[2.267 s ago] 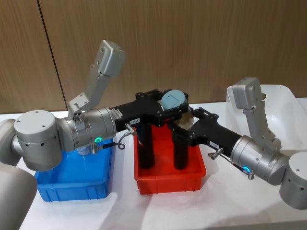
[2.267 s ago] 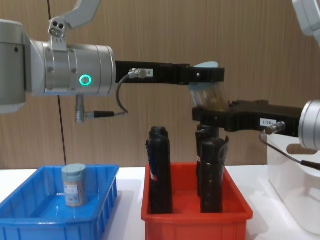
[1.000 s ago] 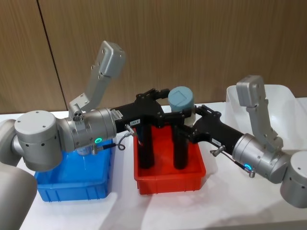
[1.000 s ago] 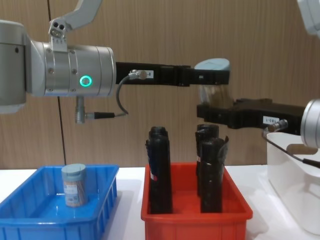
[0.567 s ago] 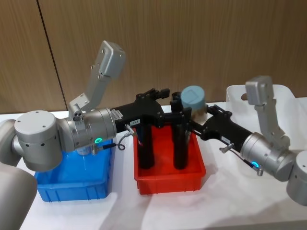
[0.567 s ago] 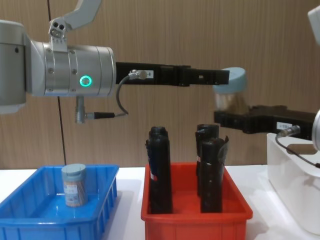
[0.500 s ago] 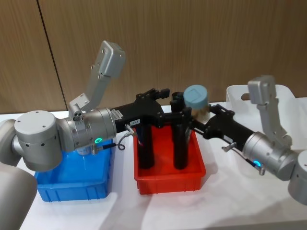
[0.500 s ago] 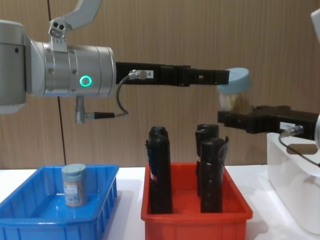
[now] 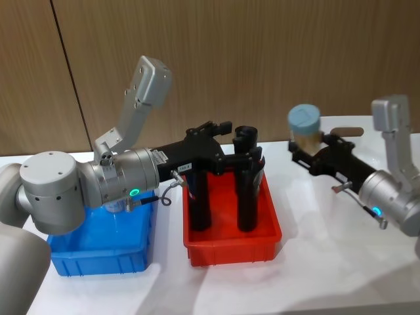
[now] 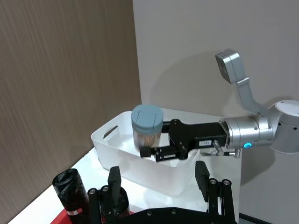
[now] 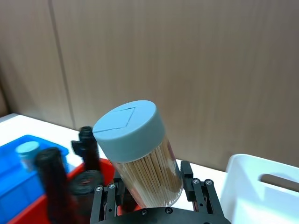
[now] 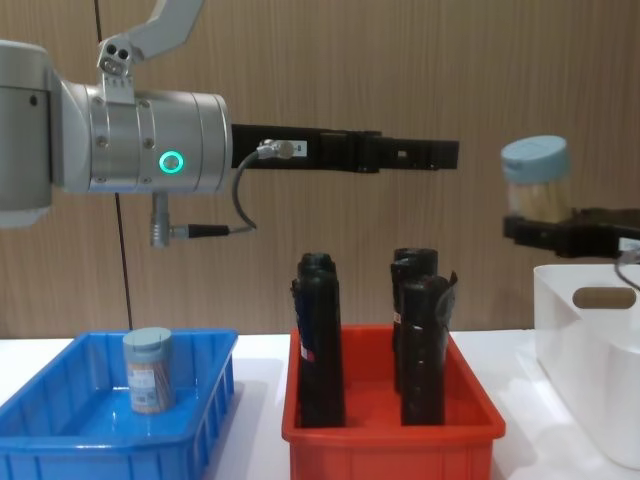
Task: Pick the cotton swabs from the blue box and place them into the white box.
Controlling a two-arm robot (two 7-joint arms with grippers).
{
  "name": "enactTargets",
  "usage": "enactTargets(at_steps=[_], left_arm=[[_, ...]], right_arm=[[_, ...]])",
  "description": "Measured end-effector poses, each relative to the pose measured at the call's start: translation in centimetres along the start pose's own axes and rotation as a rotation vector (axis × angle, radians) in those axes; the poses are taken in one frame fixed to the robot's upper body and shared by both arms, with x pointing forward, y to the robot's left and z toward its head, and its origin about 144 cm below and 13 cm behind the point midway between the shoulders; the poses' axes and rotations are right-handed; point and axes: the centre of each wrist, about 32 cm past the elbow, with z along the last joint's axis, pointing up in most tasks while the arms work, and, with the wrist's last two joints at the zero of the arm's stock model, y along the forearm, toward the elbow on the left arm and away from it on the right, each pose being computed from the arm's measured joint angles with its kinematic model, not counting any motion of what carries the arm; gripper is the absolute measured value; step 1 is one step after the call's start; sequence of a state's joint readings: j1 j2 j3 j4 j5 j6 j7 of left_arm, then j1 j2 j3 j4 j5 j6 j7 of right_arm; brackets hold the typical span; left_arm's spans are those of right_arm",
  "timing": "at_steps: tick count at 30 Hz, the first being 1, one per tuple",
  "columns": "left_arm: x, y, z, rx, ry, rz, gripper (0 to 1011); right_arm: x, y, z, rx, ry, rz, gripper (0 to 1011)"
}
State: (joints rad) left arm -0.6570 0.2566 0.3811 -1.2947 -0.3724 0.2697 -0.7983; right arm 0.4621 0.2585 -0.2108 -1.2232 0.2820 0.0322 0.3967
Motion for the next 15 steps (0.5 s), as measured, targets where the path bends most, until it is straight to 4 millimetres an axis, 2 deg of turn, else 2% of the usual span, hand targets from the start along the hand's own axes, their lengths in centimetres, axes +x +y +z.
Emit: enactTargets(at_steps=[15], left_arm=[[0.0,0.0,0.0,0.0,0.0,0.0,1004]], right_arm=[[4.6,-0.2,-0.3,-0.049,-0.017,-0.152,726]])
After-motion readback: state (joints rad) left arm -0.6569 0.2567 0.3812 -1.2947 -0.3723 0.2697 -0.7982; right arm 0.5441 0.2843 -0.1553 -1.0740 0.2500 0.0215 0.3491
